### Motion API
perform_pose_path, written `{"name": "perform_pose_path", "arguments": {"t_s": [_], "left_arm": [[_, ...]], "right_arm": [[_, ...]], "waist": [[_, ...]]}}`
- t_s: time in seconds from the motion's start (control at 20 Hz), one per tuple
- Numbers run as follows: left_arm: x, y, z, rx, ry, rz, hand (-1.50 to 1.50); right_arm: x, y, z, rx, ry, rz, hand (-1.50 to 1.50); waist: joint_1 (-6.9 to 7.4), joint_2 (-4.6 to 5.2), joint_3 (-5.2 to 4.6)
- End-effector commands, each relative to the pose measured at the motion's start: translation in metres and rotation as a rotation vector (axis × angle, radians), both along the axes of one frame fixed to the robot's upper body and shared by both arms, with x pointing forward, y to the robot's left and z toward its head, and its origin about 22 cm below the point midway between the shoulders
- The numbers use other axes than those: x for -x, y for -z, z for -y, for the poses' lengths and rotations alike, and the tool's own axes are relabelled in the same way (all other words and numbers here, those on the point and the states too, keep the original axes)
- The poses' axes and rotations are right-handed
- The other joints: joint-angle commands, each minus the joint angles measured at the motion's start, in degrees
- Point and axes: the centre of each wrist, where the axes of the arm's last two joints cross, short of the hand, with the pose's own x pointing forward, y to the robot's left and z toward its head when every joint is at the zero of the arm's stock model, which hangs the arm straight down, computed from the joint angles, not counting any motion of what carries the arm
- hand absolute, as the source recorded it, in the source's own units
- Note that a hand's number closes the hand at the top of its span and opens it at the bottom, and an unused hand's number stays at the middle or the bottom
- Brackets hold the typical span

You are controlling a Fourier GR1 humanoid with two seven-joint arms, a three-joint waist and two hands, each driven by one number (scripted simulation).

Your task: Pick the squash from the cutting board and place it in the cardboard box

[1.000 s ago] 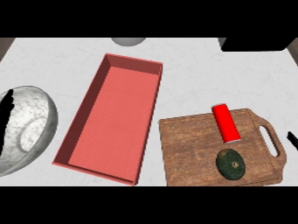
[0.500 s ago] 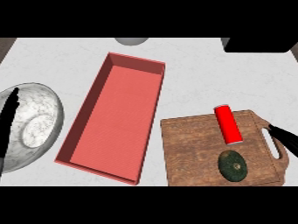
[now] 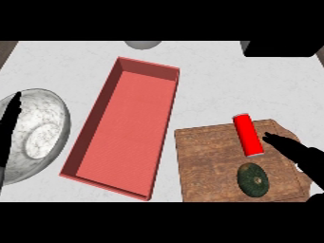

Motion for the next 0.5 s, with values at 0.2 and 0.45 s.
{"name": "perform_pose_path", "arguments": {"t_s": [0.2,0.45], "left_arm": [[-0.009,0.002,0.007,0.012,0.004,-0.016,0.0],[0.013,0.023,-0.002,-0.002,0.004,0.006,0.0]], "right_arm": [[-0.012,0.014,-0.031,0.05,0.0,-0.009,-1.5],[-0.016,0.006,-0.026,0.064,-0.006,-0.037,-1.5]], "waist": [[-0.34,0.01,0.01],[-0.27,-0.01,0.0]]}}
